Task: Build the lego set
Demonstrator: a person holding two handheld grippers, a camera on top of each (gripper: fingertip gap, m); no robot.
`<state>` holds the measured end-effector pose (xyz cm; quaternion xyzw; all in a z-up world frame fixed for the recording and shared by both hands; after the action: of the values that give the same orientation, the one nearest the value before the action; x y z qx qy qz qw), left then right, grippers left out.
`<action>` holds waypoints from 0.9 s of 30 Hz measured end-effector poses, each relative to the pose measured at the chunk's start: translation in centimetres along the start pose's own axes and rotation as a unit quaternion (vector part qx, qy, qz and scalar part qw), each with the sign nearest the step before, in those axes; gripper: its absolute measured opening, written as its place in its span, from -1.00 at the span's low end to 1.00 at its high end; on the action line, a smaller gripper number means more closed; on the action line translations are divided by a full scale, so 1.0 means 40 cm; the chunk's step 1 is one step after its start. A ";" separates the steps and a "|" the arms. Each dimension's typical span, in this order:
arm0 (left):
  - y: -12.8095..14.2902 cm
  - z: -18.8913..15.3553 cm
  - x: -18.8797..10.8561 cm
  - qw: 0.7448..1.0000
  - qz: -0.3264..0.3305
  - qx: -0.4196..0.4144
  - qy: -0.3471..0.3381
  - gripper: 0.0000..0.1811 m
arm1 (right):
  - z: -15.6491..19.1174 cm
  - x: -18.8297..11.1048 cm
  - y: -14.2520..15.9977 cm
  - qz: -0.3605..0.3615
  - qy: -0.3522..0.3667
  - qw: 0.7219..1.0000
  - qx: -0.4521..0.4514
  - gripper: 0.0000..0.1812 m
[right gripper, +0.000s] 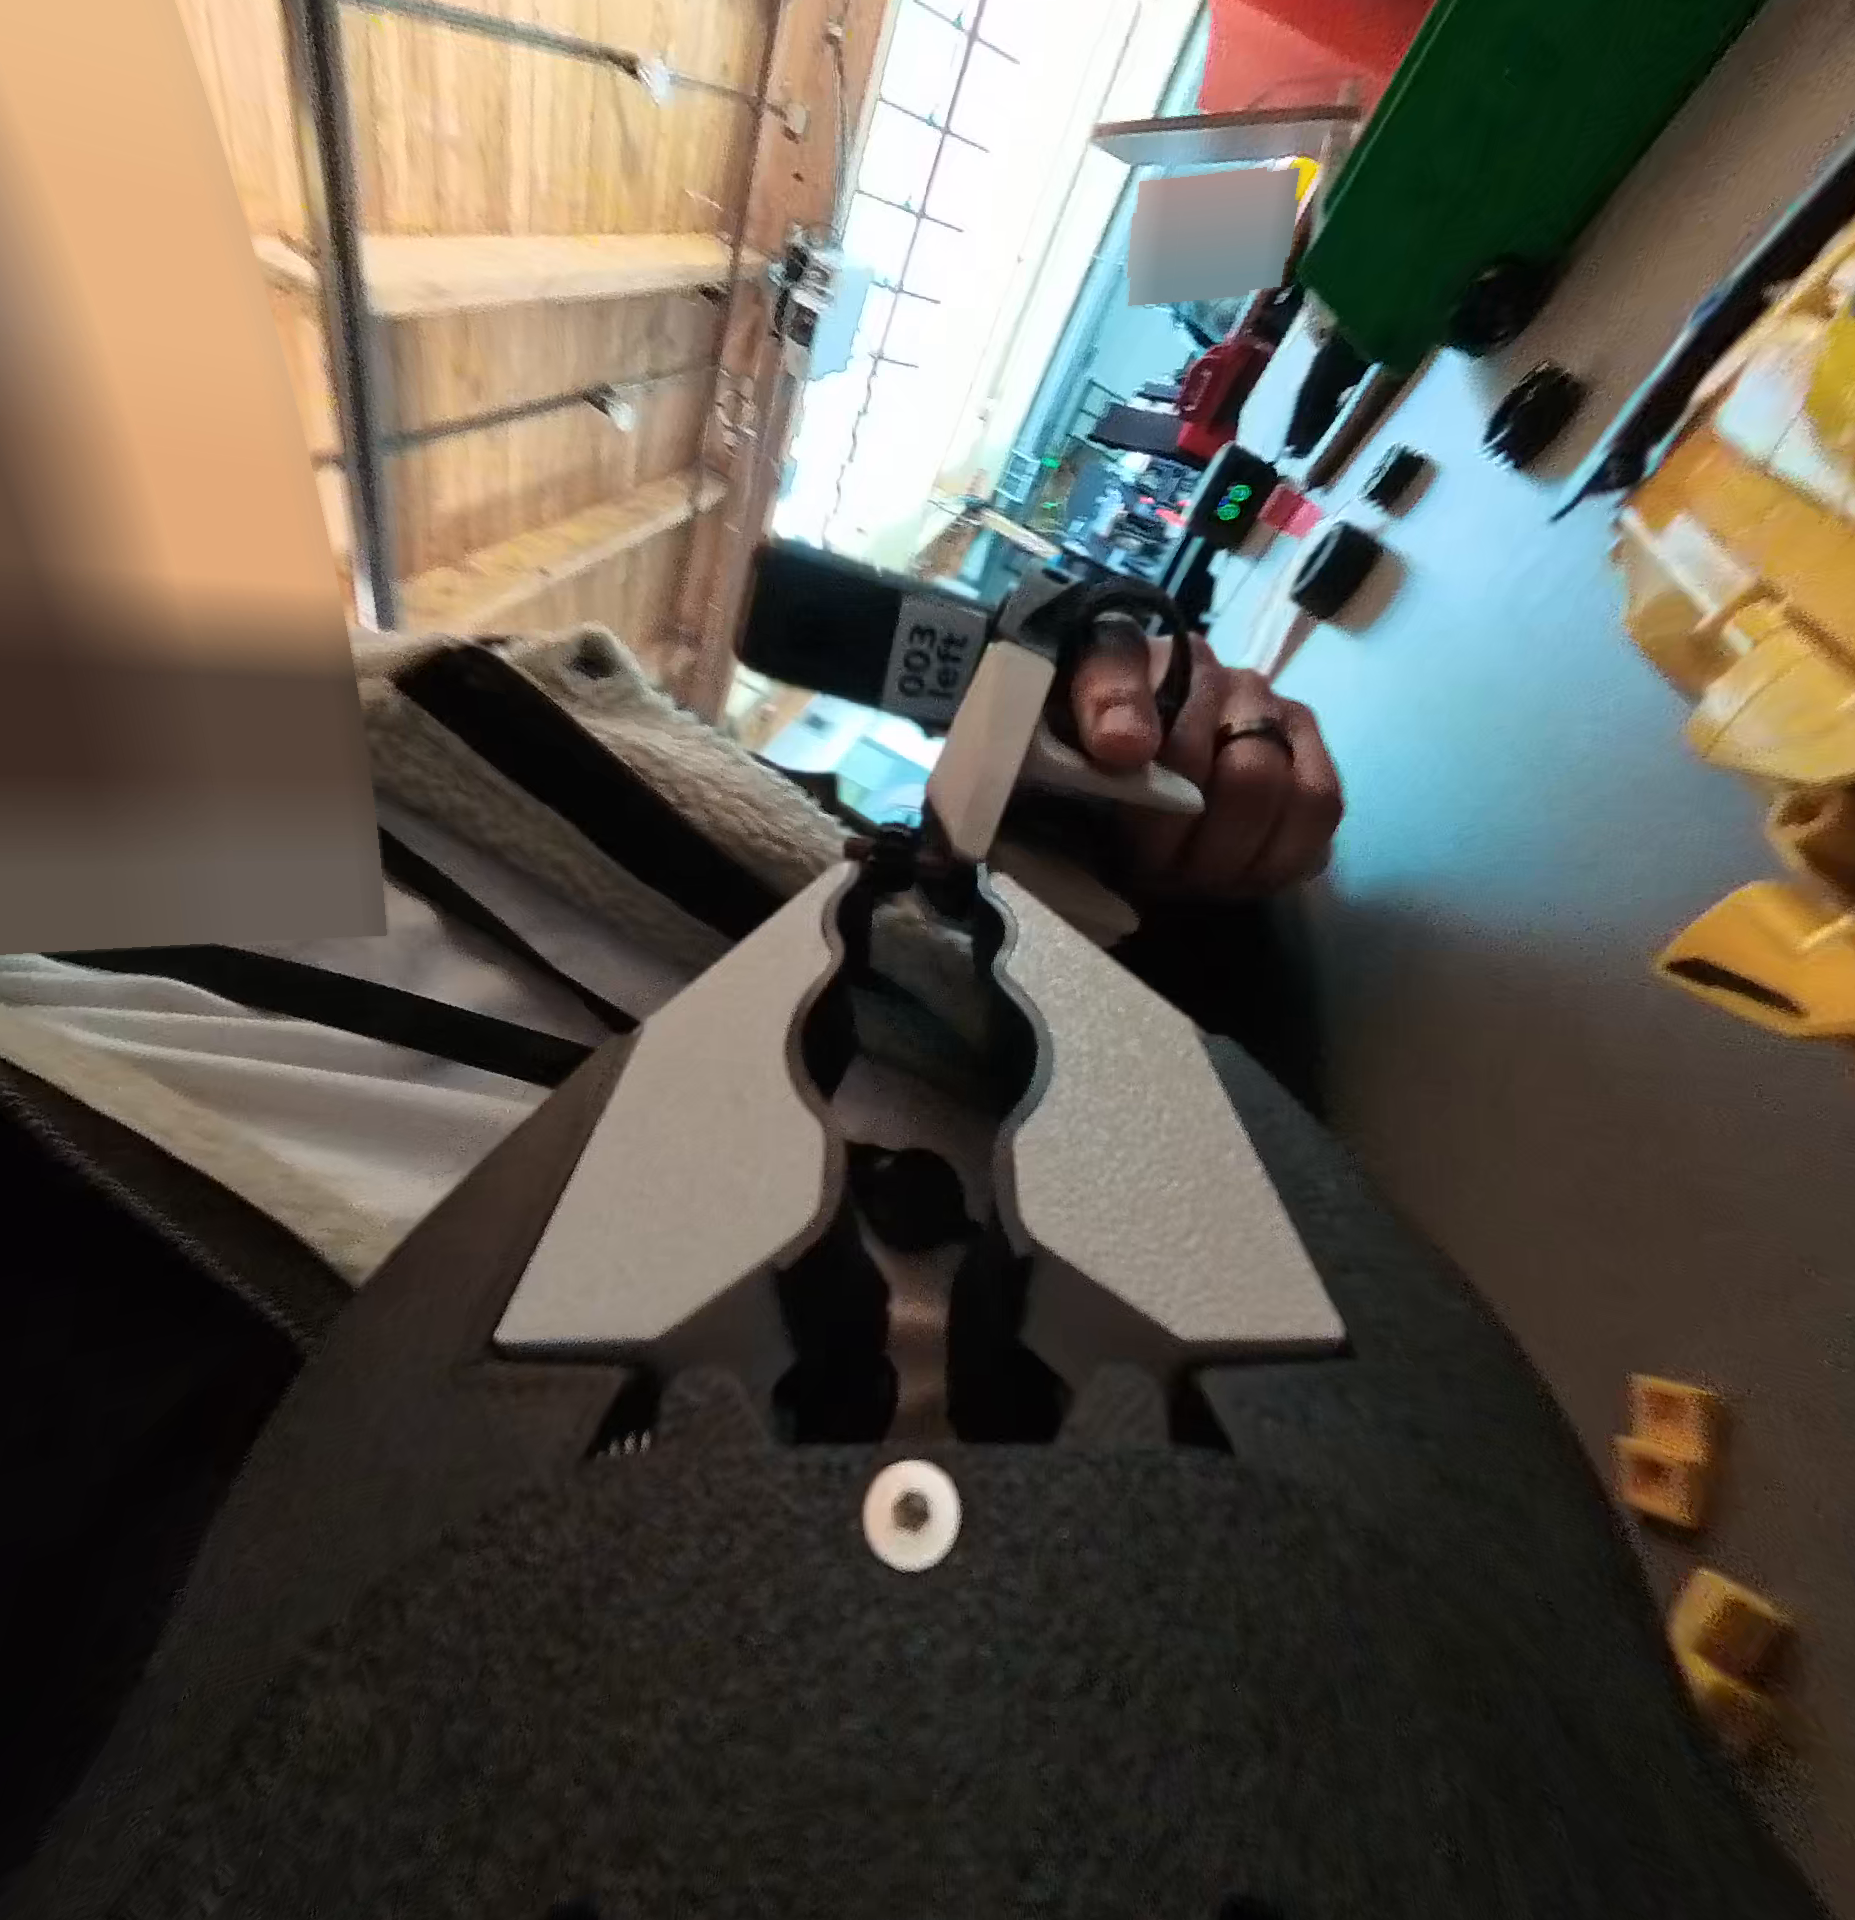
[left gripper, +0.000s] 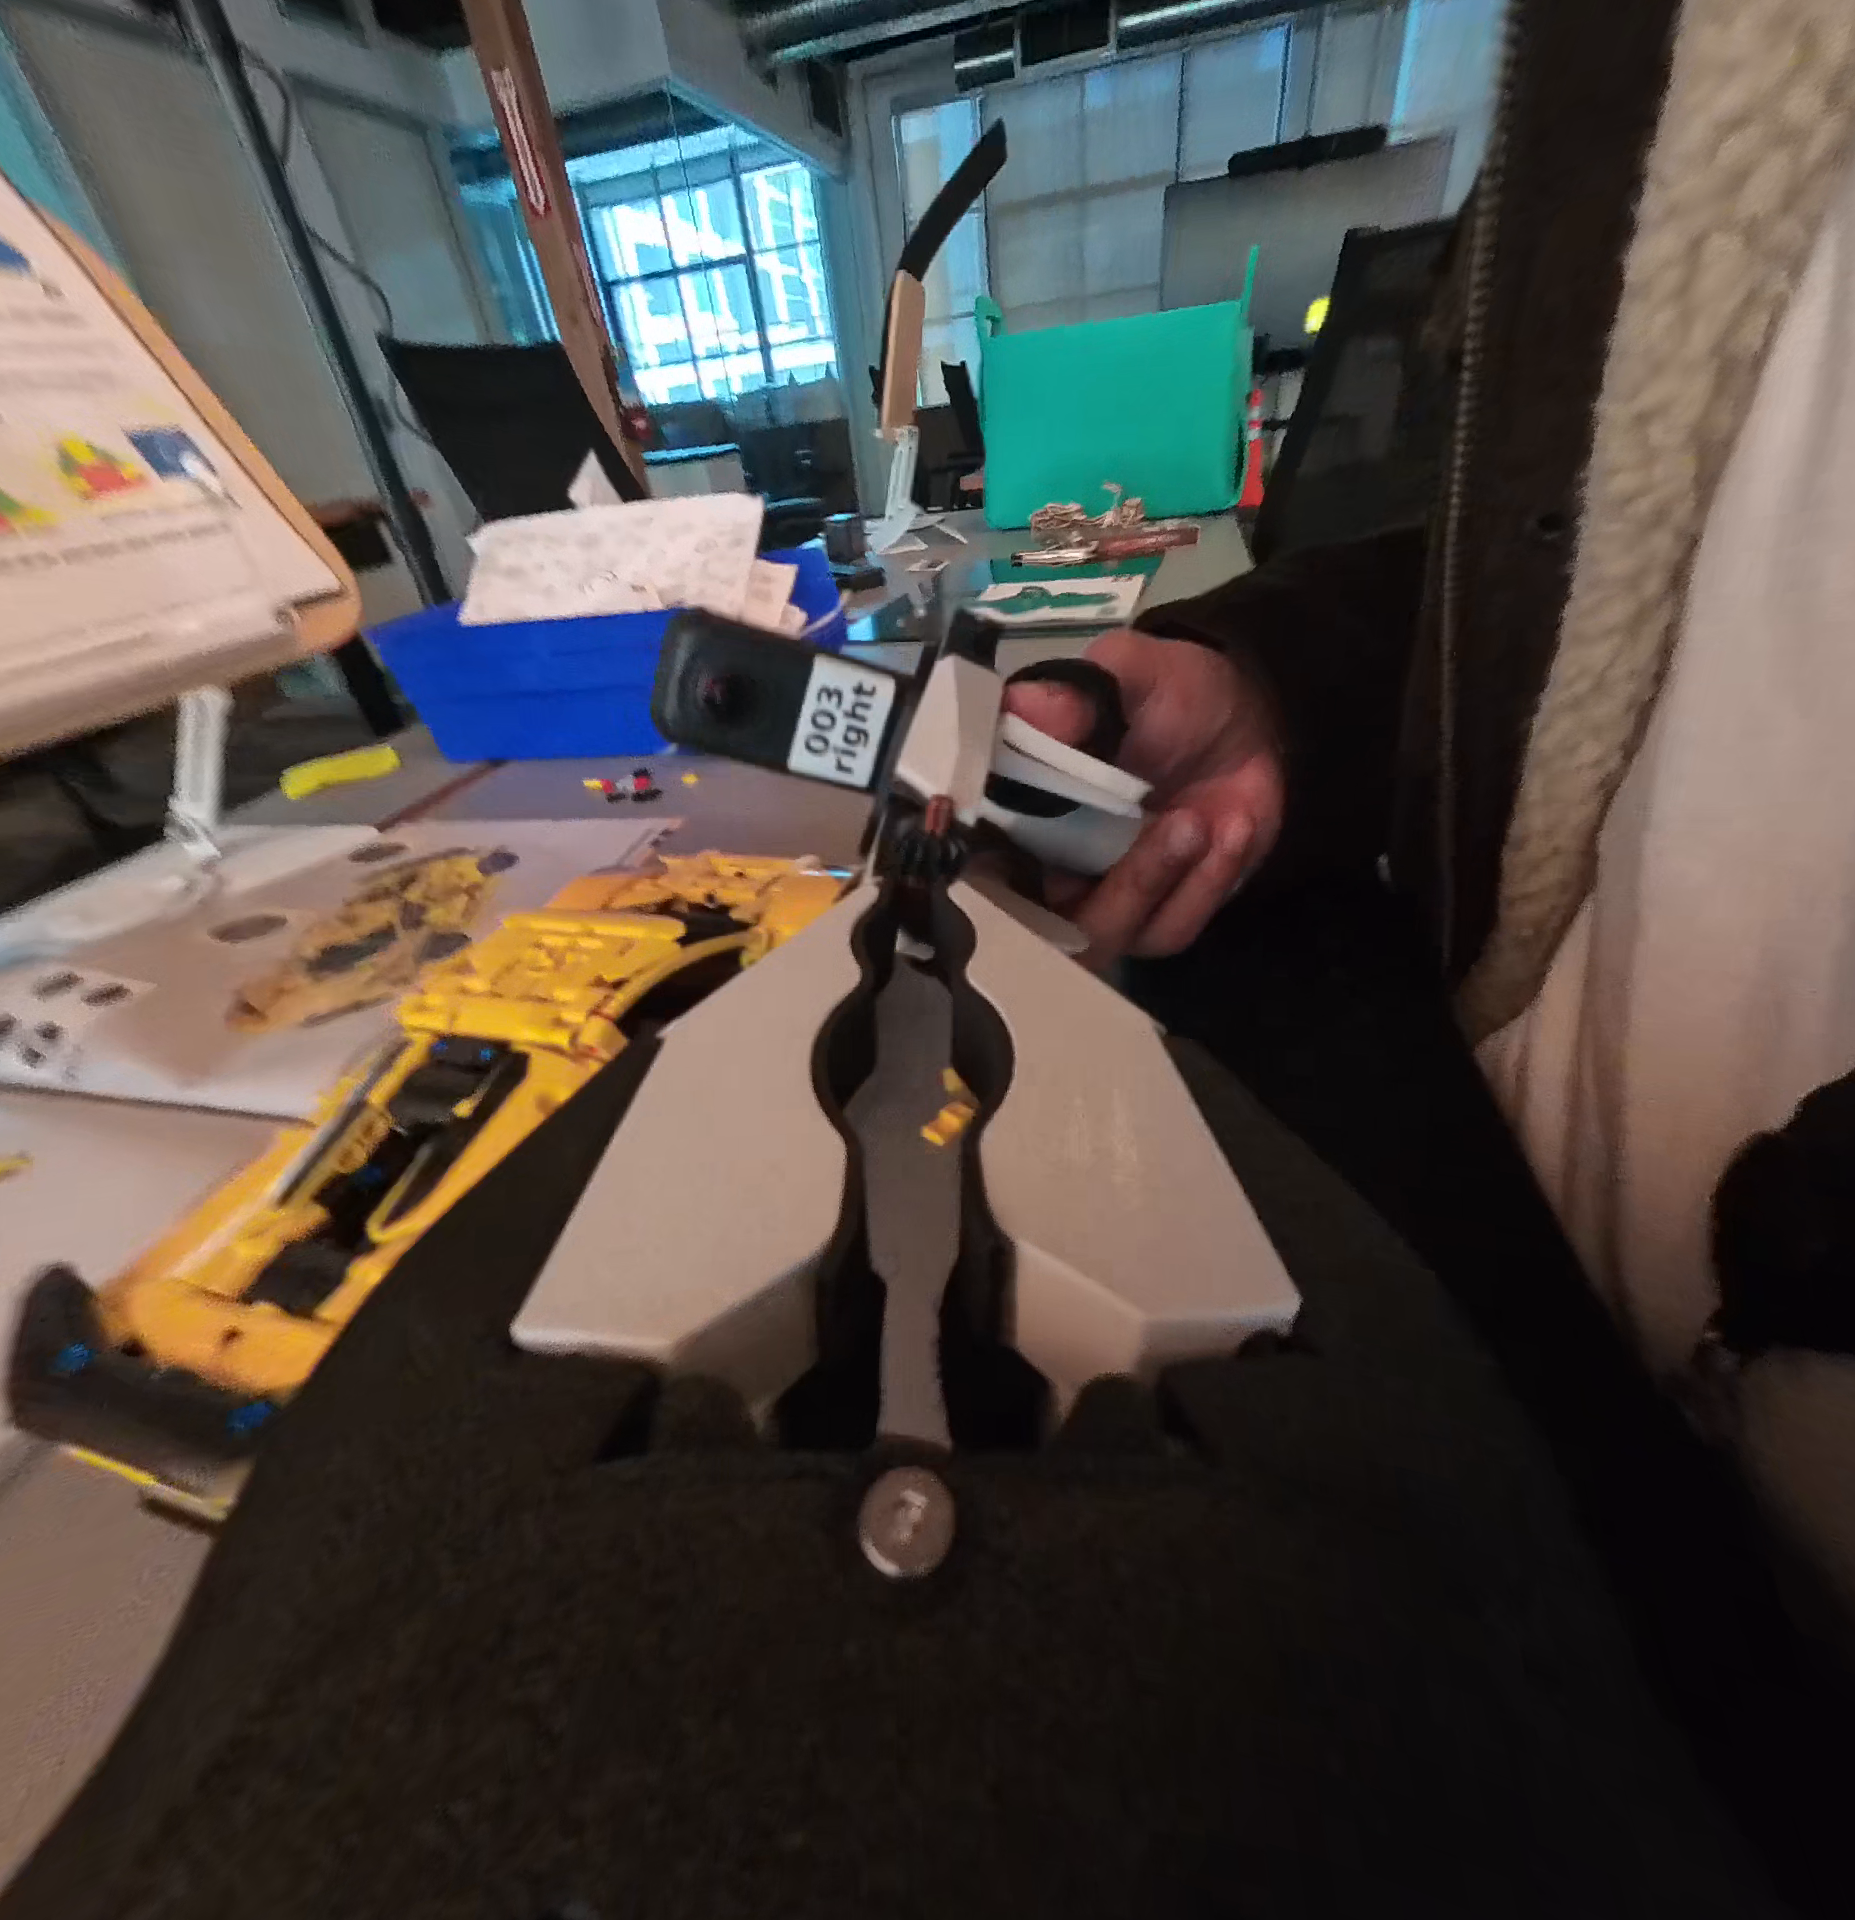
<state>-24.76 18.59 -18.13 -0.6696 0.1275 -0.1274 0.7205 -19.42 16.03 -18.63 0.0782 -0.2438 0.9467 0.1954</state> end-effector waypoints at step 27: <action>0.104 0.118 -0.055 0.976 0.116 -0.166 -0.083 -0.90 | -0.111 -0.125 0.011 0.172 0.426 0.831 -0.313 -0.71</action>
<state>-25.11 24.07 -21.89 -0.7687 0.1635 0.0361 0.6173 -15.26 16.21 -23.90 -0.4415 -0.4290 0.7777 0.1277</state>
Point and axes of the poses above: each gripper's, where its closed fingertips meet, x out along the fingers, y out of its underside, z = x × y across the jaws, the point moved 4 cm from there along -x, back along the fingers, and after that the axes turned 2 degrees about -y, right-handed, at the moved point
